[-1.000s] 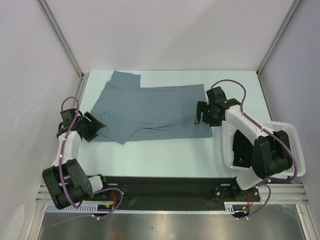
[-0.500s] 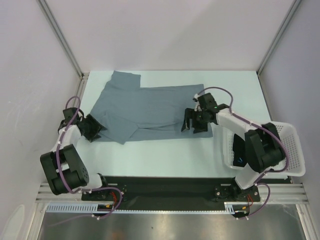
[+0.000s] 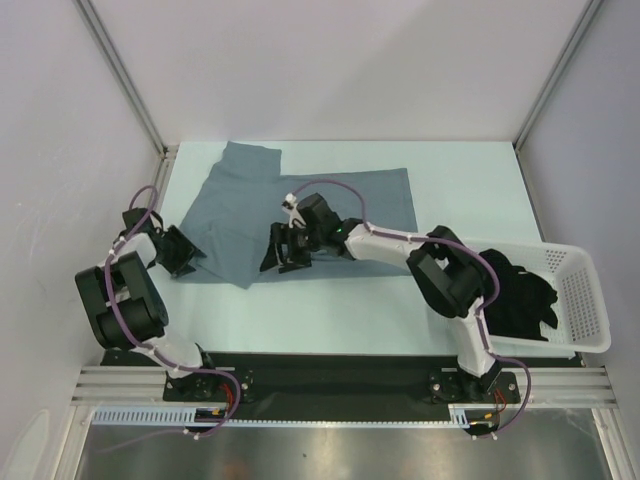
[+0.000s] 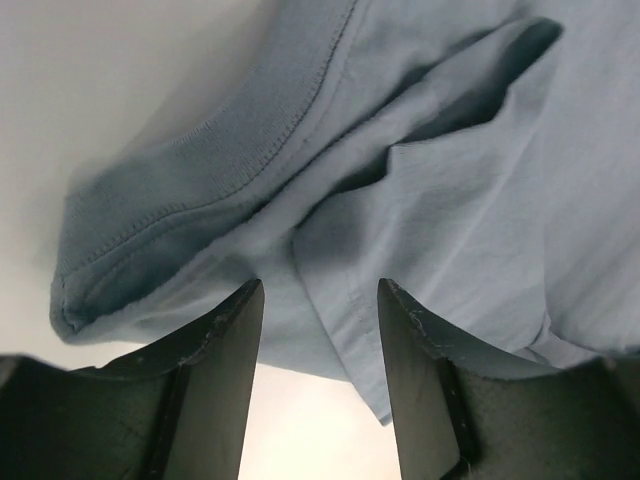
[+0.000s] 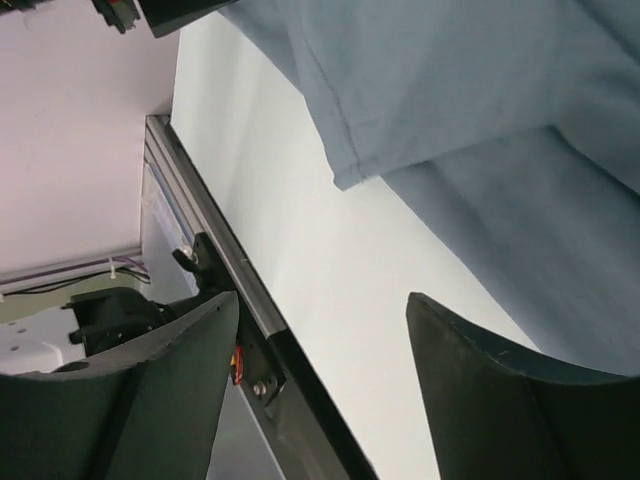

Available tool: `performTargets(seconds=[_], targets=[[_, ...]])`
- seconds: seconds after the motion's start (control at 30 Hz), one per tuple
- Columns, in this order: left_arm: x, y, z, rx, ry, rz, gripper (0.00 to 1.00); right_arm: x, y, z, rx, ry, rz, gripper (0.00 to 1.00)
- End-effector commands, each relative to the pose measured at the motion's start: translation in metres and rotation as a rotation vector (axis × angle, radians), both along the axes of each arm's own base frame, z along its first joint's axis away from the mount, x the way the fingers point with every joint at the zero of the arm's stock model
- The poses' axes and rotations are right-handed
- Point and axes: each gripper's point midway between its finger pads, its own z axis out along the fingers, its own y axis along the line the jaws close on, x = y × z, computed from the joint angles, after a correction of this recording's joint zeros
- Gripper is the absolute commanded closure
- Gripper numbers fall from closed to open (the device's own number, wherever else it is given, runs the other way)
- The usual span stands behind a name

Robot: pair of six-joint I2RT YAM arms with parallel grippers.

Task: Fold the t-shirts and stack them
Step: Fold the tshirt

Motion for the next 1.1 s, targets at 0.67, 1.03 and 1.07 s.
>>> performTargets(seconds=[0.67, 1.03, 1.07], targets=[[0.013, 0.016, -0.018, 0.055, -0.007, 0.001, 0.63, -0.022, 0.089, -0.078, -0.152, 0.143, -0.318, 0.42], [0.02, 0.015, -0.011, 0.036, -0.032, 0.019, 0.7, -0.013, 0.091, -0.084, -0.171, 0.179, -0.462, 0.56], [0.02, 0.015, -0.011, 0.037, -0.032, 0.018, 0.71, -0.009, 0.09, -0.084, -0.17, 0.182, -0.467, 0.59]])
